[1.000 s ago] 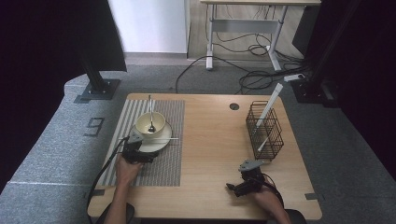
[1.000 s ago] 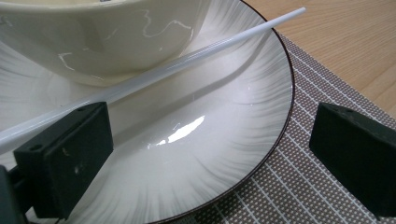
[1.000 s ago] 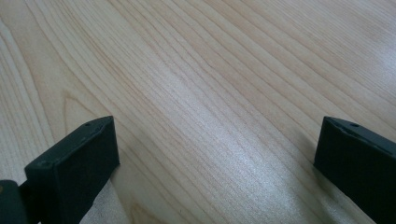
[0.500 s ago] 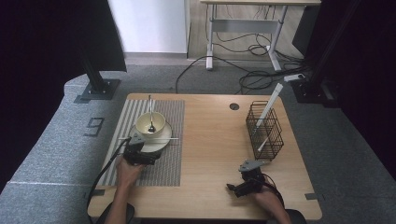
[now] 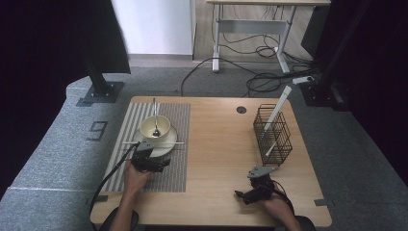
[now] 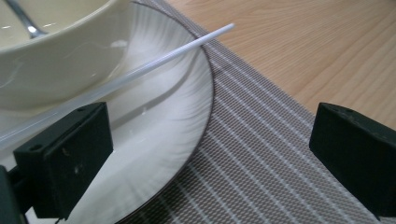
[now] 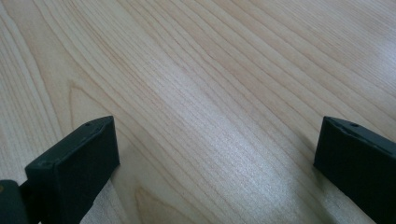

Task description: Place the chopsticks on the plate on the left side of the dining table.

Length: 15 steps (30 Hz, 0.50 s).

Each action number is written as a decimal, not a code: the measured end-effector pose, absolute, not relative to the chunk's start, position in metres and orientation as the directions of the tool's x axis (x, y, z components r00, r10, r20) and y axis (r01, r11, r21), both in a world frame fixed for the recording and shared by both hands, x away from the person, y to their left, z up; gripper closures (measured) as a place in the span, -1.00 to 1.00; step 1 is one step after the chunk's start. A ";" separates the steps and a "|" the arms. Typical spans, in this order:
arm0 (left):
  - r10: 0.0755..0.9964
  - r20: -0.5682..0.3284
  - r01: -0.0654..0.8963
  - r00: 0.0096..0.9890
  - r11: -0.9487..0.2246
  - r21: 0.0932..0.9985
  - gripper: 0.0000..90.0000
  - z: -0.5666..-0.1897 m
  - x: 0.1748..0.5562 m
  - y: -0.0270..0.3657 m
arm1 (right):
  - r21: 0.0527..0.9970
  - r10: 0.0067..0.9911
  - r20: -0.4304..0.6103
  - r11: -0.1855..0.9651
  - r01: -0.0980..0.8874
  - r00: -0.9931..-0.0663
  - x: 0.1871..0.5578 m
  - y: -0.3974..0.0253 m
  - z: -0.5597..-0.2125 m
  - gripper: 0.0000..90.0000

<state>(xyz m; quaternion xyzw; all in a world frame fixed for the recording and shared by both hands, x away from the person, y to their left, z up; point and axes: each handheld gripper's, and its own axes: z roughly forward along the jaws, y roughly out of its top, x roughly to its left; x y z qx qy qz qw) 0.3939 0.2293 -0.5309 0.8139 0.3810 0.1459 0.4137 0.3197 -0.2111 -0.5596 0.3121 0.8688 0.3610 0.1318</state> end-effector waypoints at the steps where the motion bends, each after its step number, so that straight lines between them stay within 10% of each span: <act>1: 0.736 -0.078 0.497 0.672 -0.371 0.784 -1.00 -0.530 0.394 0.228 | 0.710 0.638 -0.004 0.544 0.447 -0.770 0.320 -0.211 -0.560 -1.00; 15: 0.660 -0.070 0.445 0.748 -0.420 0.791 -1.00 -0.512 0.389 0.192 | 0.710 0.650 -0.004 0.537 0.455 -0.760 0.311 -0.219 -0.560 -1.00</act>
